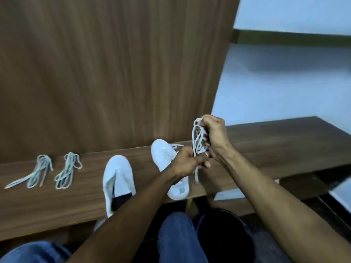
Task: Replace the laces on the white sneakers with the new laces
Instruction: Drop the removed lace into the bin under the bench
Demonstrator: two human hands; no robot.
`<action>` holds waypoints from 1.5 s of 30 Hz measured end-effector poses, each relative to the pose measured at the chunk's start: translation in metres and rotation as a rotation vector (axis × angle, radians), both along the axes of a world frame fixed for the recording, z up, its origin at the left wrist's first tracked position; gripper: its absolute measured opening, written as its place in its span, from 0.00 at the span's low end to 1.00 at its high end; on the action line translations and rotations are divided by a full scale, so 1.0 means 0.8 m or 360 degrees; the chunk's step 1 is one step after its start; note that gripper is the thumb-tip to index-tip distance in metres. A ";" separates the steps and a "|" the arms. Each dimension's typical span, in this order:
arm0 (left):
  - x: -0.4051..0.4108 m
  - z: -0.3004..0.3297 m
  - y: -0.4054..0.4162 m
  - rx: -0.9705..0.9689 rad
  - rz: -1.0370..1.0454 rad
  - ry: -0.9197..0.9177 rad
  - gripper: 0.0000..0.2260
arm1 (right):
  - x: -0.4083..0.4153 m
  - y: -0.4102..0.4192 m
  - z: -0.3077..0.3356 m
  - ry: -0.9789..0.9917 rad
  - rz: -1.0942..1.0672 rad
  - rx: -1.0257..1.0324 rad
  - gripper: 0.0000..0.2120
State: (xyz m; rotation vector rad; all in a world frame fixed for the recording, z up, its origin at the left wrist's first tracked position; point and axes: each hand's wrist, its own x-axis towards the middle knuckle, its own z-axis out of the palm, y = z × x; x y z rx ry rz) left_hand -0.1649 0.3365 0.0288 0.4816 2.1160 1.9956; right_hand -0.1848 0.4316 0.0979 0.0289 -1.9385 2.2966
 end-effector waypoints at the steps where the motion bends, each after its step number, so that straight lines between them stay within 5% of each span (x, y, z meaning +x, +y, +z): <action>1: 0.003 -0.003 0.016 -0.0020 -0.0030 -0.0079 0.10 | 0.004 0.020 -0.005 0.0007 -0.0153 0.0062 0.20; 6: 0.010 -0.030 0.083 -0.0001 -0.0064 -0.0581 0.12 | 0.030 0.120 -0.078 -0.0089 -0.0430 0.0552 0.17; 12: 0.039 -0.112 0.155 0.0180 0.0111 -0.1400 0.11 | 0.093 0.194 -0.210 -0.0622 0.0018 0.1051 0.16; 19: 0.063 -0.169 0.197 0.0301 0.0289 -0.1656 0.15 | 0.130 0.225 -0.290 -0.0764 0.0116 0.1413 0.21; 22: 0.063 -0.183 0.204 0.0145 0.0279 -0.1642 0.14 | 0.125 0.238 -0.311 -0.0851 0.0110 0.1428 0.19; 26: 0.049 -0.193 0.196 -0.0254 0.0221 -0.1523 0.02 | 0.119 0.242 -0.326 -0.1056 0.0329 0.1677 0.05; 29: 0.028 -0.177 0.180 -0.0367 0.0241 -0.1352 0.03 | 0.113 0.247 -0.333 -0.1123 0.0410 0.1774 0.17; 32: 0.012 -0.153 0.164 -0.0341 0.0167 -0.1215 0.04 | 0.106 0.246 -0.327 -0.1122 0.0273 0.1666 0.12; 34: 0.001 -0.141 0.153 -0.0268 0.0148 -0.1135 0.05 | 0.099 0.237 -0.314 -0.1018 0.0178 0.1512 0.08; 41: -0.030 -0.077 0.079 -0.0137 0.0409 -0.0654 0.07 | 0.052 0.145 -0.229 -0.0445 0.0199 0.1146 0.15; 45: -0.029 -0.070 -0.009 -0.0538 0.0580 -0.0096 0.07 | 0.023 0.078 -0.189 -0.0115 0.0245 0.1251 0.10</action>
